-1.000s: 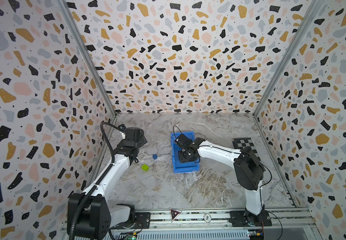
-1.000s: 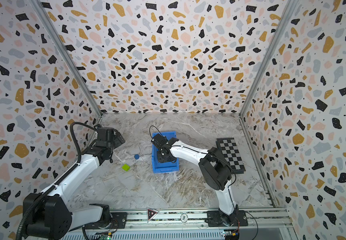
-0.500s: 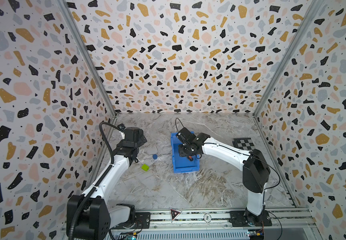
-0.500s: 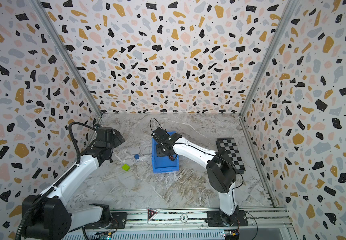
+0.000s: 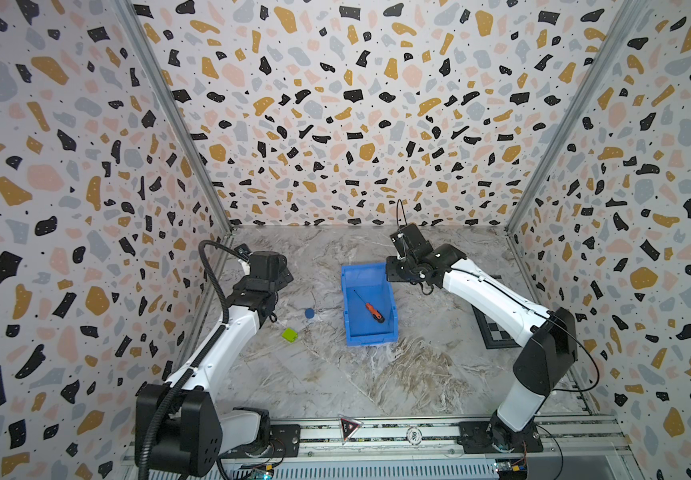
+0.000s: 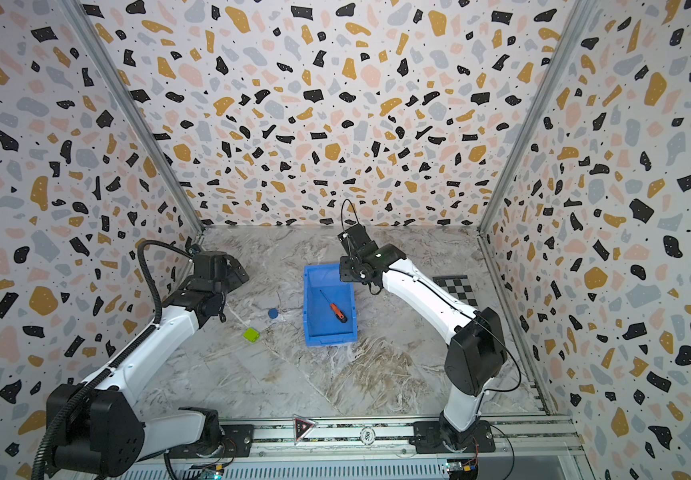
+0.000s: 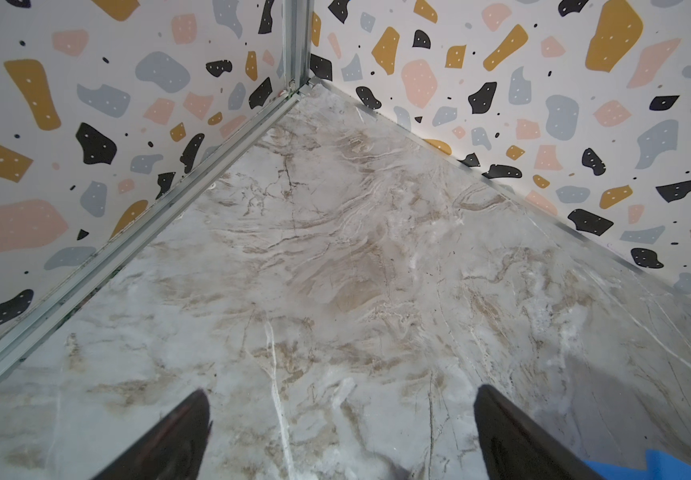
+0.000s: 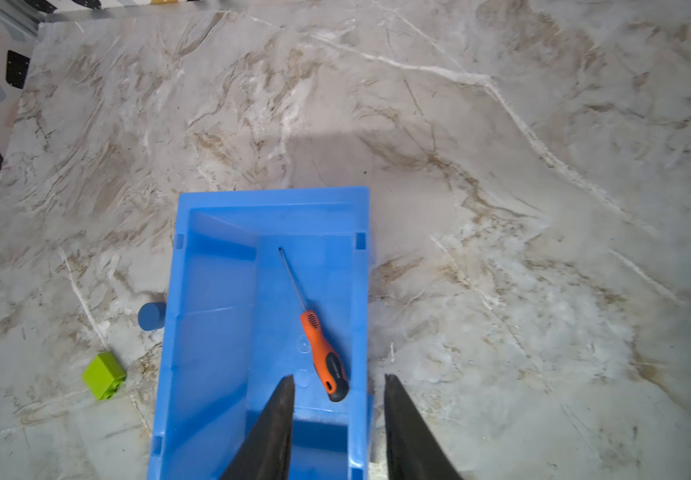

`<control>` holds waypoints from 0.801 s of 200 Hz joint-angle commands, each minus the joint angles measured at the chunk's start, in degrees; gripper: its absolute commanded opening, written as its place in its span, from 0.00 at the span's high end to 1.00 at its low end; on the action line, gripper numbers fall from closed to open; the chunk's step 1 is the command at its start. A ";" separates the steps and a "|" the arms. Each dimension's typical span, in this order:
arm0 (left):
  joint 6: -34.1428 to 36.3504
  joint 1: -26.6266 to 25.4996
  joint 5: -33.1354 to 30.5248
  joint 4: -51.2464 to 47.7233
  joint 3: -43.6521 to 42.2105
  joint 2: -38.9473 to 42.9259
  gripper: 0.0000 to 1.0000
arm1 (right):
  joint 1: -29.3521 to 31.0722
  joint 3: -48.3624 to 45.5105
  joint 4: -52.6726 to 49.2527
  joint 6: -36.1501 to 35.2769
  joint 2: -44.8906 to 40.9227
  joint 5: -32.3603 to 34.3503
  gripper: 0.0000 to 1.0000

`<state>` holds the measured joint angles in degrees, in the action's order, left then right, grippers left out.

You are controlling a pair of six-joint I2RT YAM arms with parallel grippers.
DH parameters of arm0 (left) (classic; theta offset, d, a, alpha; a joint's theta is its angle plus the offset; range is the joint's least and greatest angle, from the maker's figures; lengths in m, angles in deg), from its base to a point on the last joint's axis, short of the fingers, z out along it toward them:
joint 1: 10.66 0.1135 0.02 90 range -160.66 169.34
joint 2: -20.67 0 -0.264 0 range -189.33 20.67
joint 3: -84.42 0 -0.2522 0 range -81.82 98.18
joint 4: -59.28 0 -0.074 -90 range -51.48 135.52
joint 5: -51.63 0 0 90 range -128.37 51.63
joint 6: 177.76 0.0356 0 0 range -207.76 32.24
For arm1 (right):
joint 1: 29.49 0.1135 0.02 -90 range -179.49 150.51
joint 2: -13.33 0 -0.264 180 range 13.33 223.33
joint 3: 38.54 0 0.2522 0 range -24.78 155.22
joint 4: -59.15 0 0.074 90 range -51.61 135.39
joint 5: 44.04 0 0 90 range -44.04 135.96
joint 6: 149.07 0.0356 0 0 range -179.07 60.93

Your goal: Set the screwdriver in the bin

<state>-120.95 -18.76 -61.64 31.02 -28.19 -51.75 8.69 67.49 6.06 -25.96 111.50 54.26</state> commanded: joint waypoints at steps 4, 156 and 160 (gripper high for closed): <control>2.02 -0.21 -1.06 1.86 1.92 0.22 0.00 | -2.66 -3.48 0.77 -3.05 -4.40 0.50 0.61; 29.66 -0.16 -1.81 25.67 -7.69 16.48 0.00 | -13.78 -23.13 16.72 -10.94 -25.62 19.17 0.01; 30.33 -0.16 -1.98 25.58 -8.17 16.79 0.00 | -13.86 -24.08 18.38 -12.08 -26.25 19.60 0.01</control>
<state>-100.21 -18.76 -62.12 49.31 -32.94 -36.99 -4.06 46.51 16.90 -32.74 89.04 68.38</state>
